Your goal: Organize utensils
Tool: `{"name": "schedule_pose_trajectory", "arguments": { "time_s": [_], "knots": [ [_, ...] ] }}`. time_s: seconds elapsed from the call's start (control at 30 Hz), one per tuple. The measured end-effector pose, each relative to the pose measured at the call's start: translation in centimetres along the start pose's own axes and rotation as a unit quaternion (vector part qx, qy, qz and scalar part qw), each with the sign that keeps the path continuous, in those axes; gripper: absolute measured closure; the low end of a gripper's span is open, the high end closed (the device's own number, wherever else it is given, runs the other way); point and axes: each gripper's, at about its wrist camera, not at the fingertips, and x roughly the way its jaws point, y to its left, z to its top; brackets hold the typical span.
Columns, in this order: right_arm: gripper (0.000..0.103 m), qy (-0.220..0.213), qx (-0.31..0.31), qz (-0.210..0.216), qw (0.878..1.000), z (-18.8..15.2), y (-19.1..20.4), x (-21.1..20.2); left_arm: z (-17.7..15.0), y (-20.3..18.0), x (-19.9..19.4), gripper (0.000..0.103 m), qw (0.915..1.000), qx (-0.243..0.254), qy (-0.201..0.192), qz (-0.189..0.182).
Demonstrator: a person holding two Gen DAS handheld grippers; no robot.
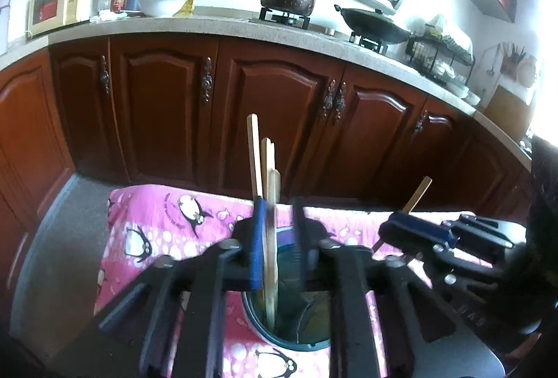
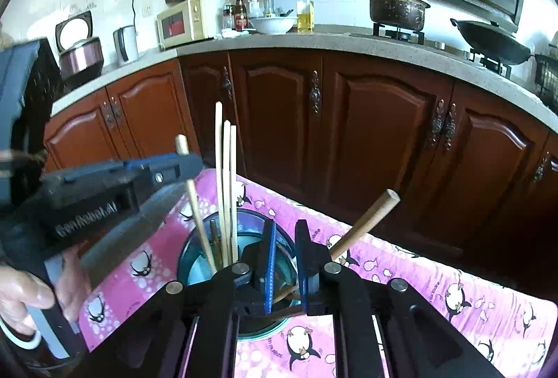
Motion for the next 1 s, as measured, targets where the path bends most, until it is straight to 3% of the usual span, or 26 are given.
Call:
{"name": "schedule_pose_trajectory", "arguments": {
  "time_s": [0.07, 0.13, 0.3, 0.4, 0.53, 0.8, 1.0],
  "knots": [
    [0.094, -0.003, 0.003, -0.001, 1.000, -0.1, -0.1, -0.4, -0.3, 0.0, -0.4, 0.058, 1.0000, -0.003, -0.005, 0.004],
    [0.094, -0.004, 0.008, 0.001, 1.000, -0.3, -0.2, -0.8, -0.4, 0.0, -0.7, 0.054, 1.0000, -0.003, -0.005, 0.007],
    [0.091, -0.005, 0.023, 0.005, 1.000, -1.0, -0.6, -1.4, -1.1, -0.1, -1.3, 0.051, 0.9995, 0.000, -0.001, 0.033],
    [0.081, -0.008, 0.033, 0.004, 0.999, -1.5, -0.6, -1.9, -1.7, -0.2, -1.6, 0.049, 0.9983, 0.003, -0.002, 0.059],
    [0.078, -0.005, 0.043, 0.003, 0.999, -2.3, -0.4, -2.2, -2.8, -0.6, -1.8, 0.049, 0.9969, 0.008, 0.006, 0.078],
    [0.065, -0.002, 0.058, -0.005, 0.998, -3.6, -0.2, -2.9, -4.4, -0.6, -2.2, 0.045, 0.9955, 0.002, 0.018, 0.094],
    [0.061, -0.006, 0.066, -0.010, 0.998, -4.0, 0.0, -4.0, -5.2, -1.2, -2.9, 0.045, 0.9934, 0.011, 0.019, 0.112]
  ]
}}
